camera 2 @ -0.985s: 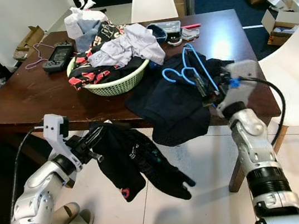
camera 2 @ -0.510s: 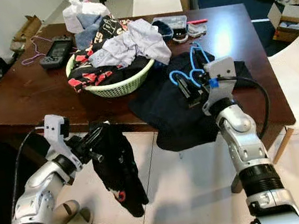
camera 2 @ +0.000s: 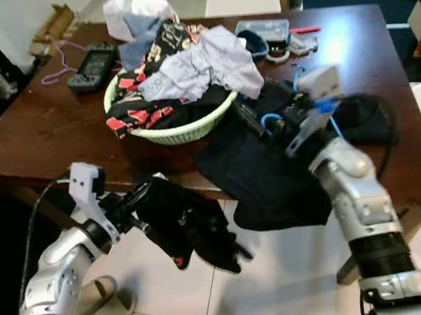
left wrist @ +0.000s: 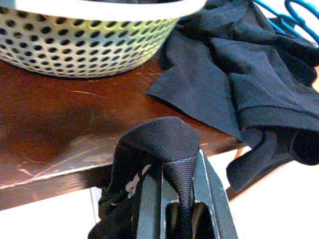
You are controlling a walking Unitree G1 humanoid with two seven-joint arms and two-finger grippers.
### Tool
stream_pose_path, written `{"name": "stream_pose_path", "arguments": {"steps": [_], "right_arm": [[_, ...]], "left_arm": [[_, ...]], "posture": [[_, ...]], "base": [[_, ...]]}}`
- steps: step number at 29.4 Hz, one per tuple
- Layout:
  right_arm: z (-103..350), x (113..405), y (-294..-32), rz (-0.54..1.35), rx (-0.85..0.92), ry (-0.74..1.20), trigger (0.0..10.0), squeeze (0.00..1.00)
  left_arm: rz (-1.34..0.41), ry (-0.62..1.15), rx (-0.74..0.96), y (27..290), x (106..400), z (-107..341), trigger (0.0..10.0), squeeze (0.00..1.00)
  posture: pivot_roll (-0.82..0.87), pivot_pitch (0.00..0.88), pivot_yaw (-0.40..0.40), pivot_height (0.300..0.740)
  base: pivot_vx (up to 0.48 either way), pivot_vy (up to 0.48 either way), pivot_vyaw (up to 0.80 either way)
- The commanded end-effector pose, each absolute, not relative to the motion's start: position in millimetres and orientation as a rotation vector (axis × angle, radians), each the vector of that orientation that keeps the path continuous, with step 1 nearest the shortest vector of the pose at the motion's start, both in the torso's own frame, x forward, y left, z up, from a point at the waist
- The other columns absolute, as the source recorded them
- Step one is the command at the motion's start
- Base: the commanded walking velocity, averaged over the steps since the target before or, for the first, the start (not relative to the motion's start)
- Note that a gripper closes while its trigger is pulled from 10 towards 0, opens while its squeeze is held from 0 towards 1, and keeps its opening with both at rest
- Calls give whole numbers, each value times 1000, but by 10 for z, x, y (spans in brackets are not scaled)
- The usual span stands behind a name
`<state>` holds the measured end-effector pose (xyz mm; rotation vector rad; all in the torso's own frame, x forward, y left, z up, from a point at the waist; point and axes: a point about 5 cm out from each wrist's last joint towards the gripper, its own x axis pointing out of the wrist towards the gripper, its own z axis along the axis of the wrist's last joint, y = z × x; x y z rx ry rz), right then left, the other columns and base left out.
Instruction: Hang hanger
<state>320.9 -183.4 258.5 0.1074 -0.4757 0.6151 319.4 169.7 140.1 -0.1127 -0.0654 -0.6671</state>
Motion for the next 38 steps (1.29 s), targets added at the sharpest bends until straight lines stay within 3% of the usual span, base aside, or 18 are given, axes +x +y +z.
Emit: {"name": "stream_pose_path", "arguments": {"steps": [1,4,12,19,25,34,38], "right_arm": [[2555,3140,-1788,684,110,-460,10000,0],[2495,3121,-1763,692,-35,-409,10000,0],[2451,3178,-1802,602,-203,-333,10000,0],[2266,3184,-1760,576,-408,-165,10000,0],[2205,3222,-1615,526,-437,-121,10000,0],[2062,3278,-1076,529,-463,-99,10000,0],[1992,3475,-1096,358,-465,-66,10000,0]], "left_arm": [[-686,-91,-78,1707,3149,1431,10000,0],[-710,-88,-66,1687,3122,1420,10000,0],[-740,-80,-40,1666,3099,1410,10000,0],[-727,-88,-56,1688,3107,1422,10000,0],[-721,-86,-61,1699,3108,1423,10000,0],[-701,-95,-70,1712,3120,1435,10000,0],[-619,-113,-58,1760,3139,1452,10000,0]], "posture": [[28,125,41,740],[28,127,42,740],[24,136,42,740],[23,140,41,740],[22,143,42,740],[24,145,39,740],[34,145,35,740]], "base": [[0,0,0],[0,0,0],[0,-384,0],[0,0,0],[0,0,0],[0,0,0],[0,0,0]]}}
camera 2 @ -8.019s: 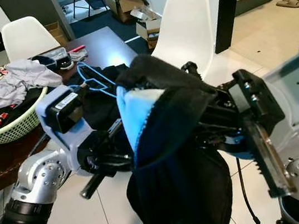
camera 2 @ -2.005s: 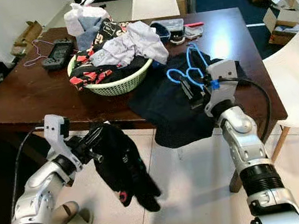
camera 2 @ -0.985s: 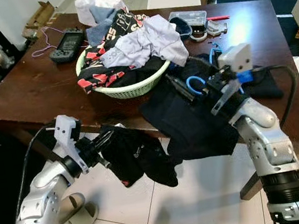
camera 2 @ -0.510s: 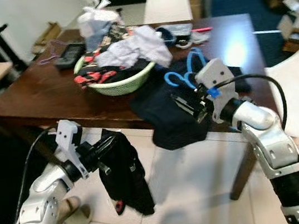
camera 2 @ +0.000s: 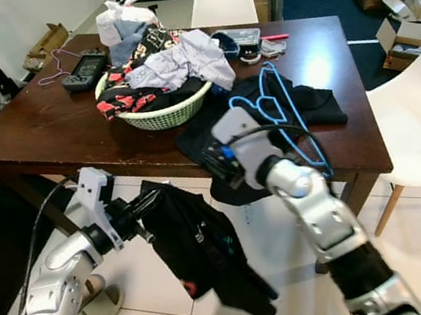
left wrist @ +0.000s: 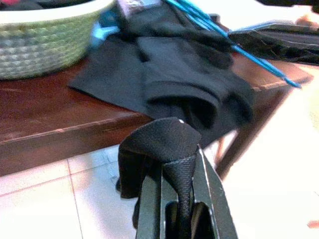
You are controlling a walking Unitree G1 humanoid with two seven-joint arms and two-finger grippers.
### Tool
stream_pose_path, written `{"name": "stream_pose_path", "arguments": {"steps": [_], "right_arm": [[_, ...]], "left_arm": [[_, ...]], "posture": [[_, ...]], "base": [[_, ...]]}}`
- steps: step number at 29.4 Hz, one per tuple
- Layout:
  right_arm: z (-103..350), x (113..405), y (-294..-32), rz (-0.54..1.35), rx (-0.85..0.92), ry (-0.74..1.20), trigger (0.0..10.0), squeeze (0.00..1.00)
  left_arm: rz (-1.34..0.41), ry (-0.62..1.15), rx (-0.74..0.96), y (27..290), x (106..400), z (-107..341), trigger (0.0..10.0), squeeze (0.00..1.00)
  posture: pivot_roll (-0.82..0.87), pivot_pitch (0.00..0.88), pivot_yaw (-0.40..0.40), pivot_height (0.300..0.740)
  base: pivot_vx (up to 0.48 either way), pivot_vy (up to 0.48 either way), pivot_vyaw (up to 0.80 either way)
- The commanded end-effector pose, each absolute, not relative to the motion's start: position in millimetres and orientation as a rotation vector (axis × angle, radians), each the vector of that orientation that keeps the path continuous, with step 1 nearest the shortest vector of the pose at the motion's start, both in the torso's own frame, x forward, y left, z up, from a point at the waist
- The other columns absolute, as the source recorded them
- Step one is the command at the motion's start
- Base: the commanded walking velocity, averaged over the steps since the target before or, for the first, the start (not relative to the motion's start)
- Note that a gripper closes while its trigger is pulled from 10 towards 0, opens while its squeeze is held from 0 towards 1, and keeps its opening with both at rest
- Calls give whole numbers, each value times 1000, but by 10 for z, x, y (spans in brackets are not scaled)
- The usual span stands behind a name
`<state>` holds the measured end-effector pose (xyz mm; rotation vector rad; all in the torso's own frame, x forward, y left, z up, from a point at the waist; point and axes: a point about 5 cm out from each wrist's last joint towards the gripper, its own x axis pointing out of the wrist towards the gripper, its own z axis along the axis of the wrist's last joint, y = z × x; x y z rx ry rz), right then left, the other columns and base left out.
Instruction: Hang hanger
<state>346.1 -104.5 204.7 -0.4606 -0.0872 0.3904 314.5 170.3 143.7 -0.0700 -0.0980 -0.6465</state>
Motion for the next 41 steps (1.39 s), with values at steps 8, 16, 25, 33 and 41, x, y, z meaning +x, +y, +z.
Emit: {"name": "stream_pose_path", "arguments": {"steps": [8,16,25,33,41], "right_arm": [[2003,3661,-1353,118,-516,-25,10000,0],[1912,3766,-1592,-44,-633,33,10000,0],[1718,3854,-1609,-48,-665,114,10000,0],[1736,3897,-1657,-80,-665,113,0,0],[1784,3911,-1713,-109,-664,101,0,0]], "left_arm": [[-485,-137,-116,1861,3081,1468,10000,0],[-512,-126,-133,1795,2992,1452,10000,0],[-524,-130,-164,1750,2964,1465,10000,0],[-515,-135,-197,1745,2916,1476,10000,0],[-514,-134,-215,1730,2882,1476,10000,0]], "posture": [[52,154,26,740],[65,163,20,740],[71,182,8,740],[71,189,2,740],[69,189,-1,740]], "base": [[0,0,0],[0,0,0],[0,0,0],[0,0,0],[0,0,0]]}}
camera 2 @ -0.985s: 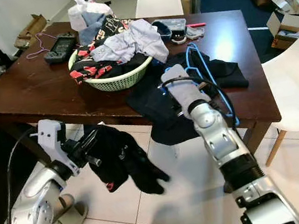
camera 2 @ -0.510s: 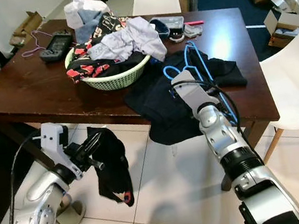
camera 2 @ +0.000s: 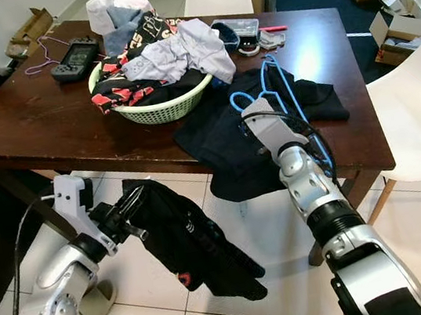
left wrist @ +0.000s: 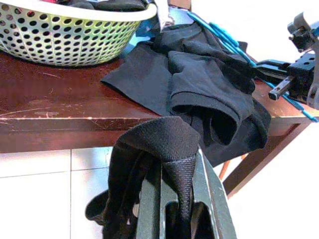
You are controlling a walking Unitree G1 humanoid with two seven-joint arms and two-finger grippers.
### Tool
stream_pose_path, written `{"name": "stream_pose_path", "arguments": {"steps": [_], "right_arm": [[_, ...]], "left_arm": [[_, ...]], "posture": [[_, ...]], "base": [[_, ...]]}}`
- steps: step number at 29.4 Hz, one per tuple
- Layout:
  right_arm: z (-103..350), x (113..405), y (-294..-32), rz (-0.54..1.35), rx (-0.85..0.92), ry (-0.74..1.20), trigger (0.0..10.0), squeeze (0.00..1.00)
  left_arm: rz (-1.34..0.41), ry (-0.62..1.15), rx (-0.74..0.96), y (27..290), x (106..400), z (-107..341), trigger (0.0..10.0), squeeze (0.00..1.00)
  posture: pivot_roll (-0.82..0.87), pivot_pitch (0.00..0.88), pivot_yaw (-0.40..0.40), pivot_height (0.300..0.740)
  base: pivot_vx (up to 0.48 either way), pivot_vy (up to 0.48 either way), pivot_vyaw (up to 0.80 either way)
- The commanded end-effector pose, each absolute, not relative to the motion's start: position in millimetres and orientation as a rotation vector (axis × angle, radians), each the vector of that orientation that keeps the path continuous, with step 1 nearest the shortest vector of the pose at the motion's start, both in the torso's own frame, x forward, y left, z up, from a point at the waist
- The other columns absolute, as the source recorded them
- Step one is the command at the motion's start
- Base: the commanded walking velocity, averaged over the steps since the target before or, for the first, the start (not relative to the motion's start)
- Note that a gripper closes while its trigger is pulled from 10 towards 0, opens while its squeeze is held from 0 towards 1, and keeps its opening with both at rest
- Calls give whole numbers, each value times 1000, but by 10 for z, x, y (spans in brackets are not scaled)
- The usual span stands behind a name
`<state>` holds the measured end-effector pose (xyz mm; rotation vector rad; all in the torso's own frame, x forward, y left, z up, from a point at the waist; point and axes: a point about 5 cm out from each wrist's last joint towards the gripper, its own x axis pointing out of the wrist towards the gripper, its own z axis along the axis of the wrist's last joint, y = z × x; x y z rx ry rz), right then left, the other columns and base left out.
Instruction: Hang hanger
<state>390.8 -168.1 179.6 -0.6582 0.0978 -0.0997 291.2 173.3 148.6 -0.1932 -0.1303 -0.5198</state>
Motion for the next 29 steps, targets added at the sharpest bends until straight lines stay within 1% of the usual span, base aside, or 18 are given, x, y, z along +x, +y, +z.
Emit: {"name": "stream_pose_path", "arguments": {"steps": [1,8,9,13,14,16,17,19,20,22,23,24,25,26,29], "right_arm": [[1811,3915,-1741,-121,-669,91,0,0],[1887,3921,-1810,-146,-653,64,0,0],[1942,3922,-1843,-148,-583,39,0,0],[1942,3922,-1843,-148,-583,39,0,0],[2065,3920,-1867,-114,-334,-20,0,0],[2065,3920,-1867,-114,-334,-20,0,0],[2267,3888,-1925,-16,-6,-106,0,0],[2267,3888,-1925,-16,-6,-106,0,0],[2449,3817,-2037,109,281,-198,0,0],[2449,3817,-2037,109,281,-198,0,0],[2568,3720,-2139,218,412,-278,0,0],[2628,3641,-2208,283,492,-321,0,0],[2628,3641,-2208,283,492,-321,0,0],[2642,3588,-2242,314,539,-341,0,0],[2643,3558,-2252,327,560,-350,0,0]], "left_arm": [[-516,-133,-219,1722,2879,1476,10000,0],[-519,-131,-219,1720,2889,1475,10000,0],[-522,-129,-215,1723,2895,1474,10000,0],[-522,-129,-215,1723,2895,1474,10000,0],[-534,-125,-207,1725,2898,1474,10000,0],[-534,-125,-207,1725,2898,1474,10000,0],[-574,-122,-190,1715,2890,1481,10000,0],[-574,-122,-190,1715,2890,1481,10000,0],[-614,-120,-173,1701,2879,1492,10000,0],[-614,-120,-173,1701,2879,1492,10000,0],[-644,-117,-160,1690,2869,1499,10000,0],[-661,-115,-152,1685,2864,1502,10000,0],[-661,-115,-152,1685,2864,1502,10000,0],[-666,-112,-146,1686,2863,1503,10000,0],[-668,-111,-143,1688,2864,1503,10000,0]], "posture": [[66,189,0,740],[68,181,7,740],[68,176,10,740],[68,176,10,740],[68,166,14,740],[68,166,14,740],[63,159,20,740],[63,159,20,740],[60,156,24,740],[60,156,24,740],[61,154,25,740],[60,153,30,740],[60,153,30,740],[60,152,31,740],[61,152,32,740]], "base": [[0,0,0],[0,0,0],[0,0,0],[0,0,0],[0,0,0],[0,0,0],[0,0,0],[0,0,0],[0,0,0],[0,0,0],[0,0,0],[0,0,0],[0,0,0],[0,0,0],[0,0,0]]}}
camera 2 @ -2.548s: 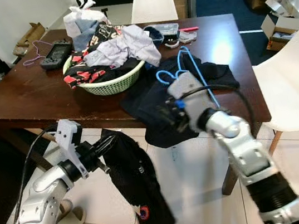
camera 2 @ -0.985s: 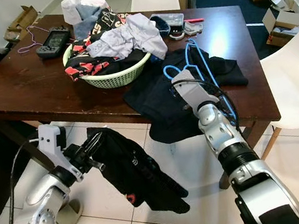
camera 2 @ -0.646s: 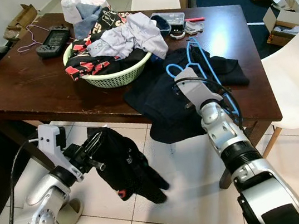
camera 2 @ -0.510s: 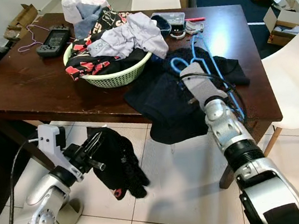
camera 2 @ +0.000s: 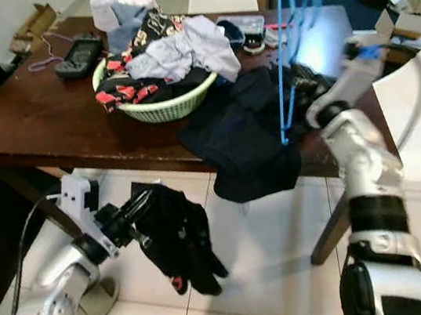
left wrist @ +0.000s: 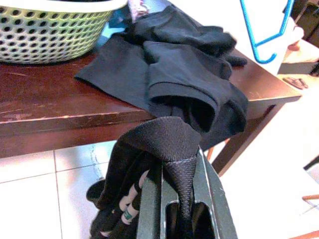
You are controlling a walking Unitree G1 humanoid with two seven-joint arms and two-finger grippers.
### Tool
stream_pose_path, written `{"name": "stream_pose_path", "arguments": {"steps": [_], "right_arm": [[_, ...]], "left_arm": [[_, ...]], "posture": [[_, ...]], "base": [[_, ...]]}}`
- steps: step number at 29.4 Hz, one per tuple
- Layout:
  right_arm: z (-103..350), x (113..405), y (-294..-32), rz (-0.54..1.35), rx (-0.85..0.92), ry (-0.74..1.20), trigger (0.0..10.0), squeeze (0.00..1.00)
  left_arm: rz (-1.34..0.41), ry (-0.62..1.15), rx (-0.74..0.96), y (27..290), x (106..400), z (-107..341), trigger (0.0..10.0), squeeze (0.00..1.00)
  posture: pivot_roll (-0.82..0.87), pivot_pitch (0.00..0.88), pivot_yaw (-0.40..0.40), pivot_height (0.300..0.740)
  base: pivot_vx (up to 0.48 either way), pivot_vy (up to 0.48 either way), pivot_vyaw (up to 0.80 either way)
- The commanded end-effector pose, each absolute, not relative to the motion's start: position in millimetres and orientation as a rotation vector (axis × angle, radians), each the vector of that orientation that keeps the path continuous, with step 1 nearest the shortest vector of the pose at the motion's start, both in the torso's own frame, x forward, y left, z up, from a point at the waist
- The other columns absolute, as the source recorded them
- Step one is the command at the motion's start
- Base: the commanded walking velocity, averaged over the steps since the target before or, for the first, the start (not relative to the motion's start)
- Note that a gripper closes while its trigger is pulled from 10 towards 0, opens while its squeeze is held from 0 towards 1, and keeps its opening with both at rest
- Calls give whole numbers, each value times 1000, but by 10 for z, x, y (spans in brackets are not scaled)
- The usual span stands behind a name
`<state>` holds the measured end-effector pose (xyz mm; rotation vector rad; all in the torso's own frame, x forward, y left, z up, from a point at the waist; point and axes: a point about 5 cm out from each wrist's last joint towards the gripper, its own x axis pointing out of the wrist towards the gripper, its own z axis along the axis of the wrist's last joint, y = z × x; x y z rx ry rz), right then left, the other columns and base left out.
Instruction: Hang hanger
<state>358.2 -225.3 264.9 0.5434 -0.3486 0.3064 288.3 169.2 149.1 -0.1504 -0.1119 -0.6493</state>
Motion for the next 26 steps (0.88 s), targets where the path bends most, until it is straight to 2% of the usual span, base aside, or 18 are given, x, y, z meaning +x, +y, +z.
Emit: {"name": "stream_pose_path", "arguments": {"steps": [1,3,6,7,8,11,14,15,17,18,19,20,26], "right_arm": [[2643,3520,-2226,370,572,-358,0,0],[2643,3520,-2226,370,572,-358,0,0],[2645,3198,-2024,715,398,-381,0,0],[2645,3198,-2024,715,398,-381,0,0],[2581,3109,-1984,800,303,-346,0,0],[2538,3049,-1978,852,258,-320,0,0],[2401,3056,-1959,862,167,-226,0,0],[2234,3101,-1937,835,74,-118,0,0],[2234,3101,-1937,835,74,-118,0,0],[2072,3194,-1899,751,-29,-19,0,0],[2072,3194,-1899,751,-29,-19,0,0],[1941,3286,-1851,654,-109,54,0,0],[1844,3381,-1770,539,-207,109,0,0]], "left_arm": [[-672,-111,-138,1689,2864,1505,10000,0],[-672,-111,-138,1689,2864,1505,10000,0],[-774,-102,-96,1657,2804,1545,10000,0],[-774,-102,-96,1657,2804,1545,10000,0],[-809,-102,-90,1647,2782,1571,10000,0],[-830,-103,-88,1644,2772,1588,10000,0],[-845,-102,-90,1635,2766,1591,10000,0],[-856,-97,-94,1614,2760,1572,10000,0],[-856,-97,-94,1614,2760,1572,10000,0],[-863,-89,-101,1582,2754,1536,10000,0],[-863,-89,-101,1582,2754,1536,10000,0],[-865,-84,-112,1560,2754,1510,10000,0],[-860,-81,-133,1546,2761,1489,10000,0]], "posture": [[64,149,32,740],[64,149,32,740],[62,149,33,740],[62,149,33,740],[61,149,34,740],[61,148,34,740],[57,147,37,740],[52,146,37,740],[52,146,37,740],[49,145,38,740],[49,145,38,740],[47,143,38,740],[51,142,39,740]], "base": [[0,0,0],[0,0,0],[0,0,0],[0,0,0],[0,0,0],[0,0,0],[0,0,0],[0,0,0],[0,0,0],[0,0,0],[0,0,0],[0,0,0],[0,0,0]]}}
